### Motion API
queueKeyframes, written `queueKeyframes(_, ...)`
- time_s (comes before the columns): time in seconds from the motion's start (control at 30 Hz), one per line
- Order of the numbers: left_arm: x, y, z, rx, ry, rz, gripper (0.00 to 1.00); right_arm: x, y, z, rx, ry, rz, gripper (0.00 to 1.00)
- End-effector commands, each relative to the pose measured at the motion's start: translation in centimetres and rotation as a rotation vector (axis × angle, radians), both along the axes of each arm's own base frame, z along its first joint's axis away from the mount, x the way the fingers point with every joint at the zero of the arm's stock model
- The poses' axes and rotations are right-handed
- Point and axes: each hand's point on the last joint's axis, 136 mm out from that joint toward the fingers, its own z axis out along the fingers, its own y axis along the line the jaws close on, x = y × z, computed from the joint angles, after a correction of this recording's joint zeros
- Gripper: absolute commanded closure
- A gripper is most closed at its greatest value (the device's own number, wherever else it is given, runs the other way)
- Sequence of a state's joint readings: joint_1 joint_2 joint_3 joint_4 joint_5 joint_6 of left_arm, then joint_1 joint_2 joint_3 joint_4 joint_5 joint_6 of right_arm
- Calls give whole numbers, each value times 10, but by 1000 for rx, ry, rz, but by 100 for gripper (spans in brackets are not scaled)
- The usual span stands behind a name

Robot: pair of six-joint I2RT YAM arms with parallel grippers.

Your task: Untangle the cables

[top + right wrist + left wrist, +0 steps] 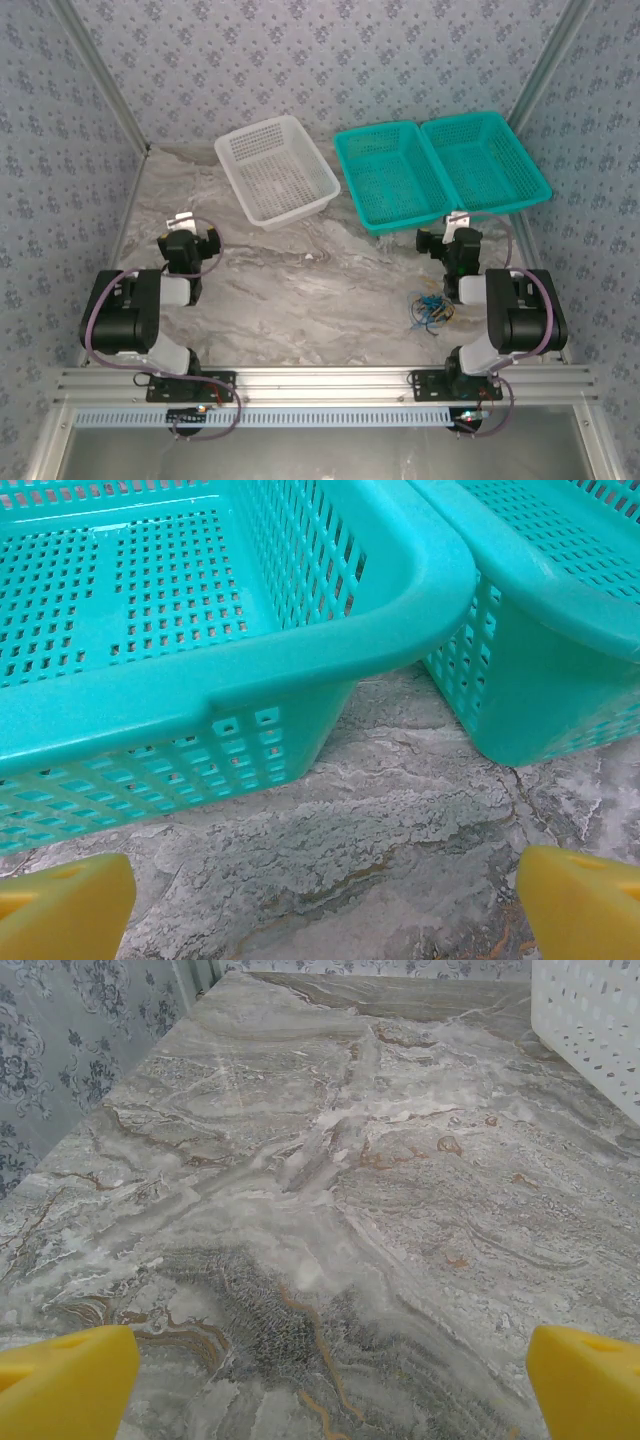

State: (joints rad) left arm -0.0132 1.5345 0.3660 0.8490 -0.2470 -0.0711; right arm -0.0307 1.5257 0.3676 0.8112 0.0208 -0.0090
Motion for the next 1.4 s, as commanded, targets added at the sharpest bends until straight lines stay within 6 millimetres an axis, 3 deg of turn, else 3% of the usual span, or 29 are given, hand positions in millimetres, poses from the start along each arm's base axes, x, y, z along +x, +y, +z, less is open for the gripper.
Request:
queueKeyframes(0.0, 7, -1, 11, -1, -37, -13, 0, 6, -2, 9, -8, -19, 5, 0)
queueKeyframes(0.93, 5, 0, 13, -2, -48, -7, 1, 6, 0, 10, -6, -23, 18, 0)
queueKeyframes(1.13, -1, -6, 29, 1, -69, -44, 0, 2, 6, 29, 1, -18, 49, 0)
queueKeyframes(1.37, -21, 7, 62, -66, -79, 78, 1, -15, 16, 57, 59, -30, 76, 0)
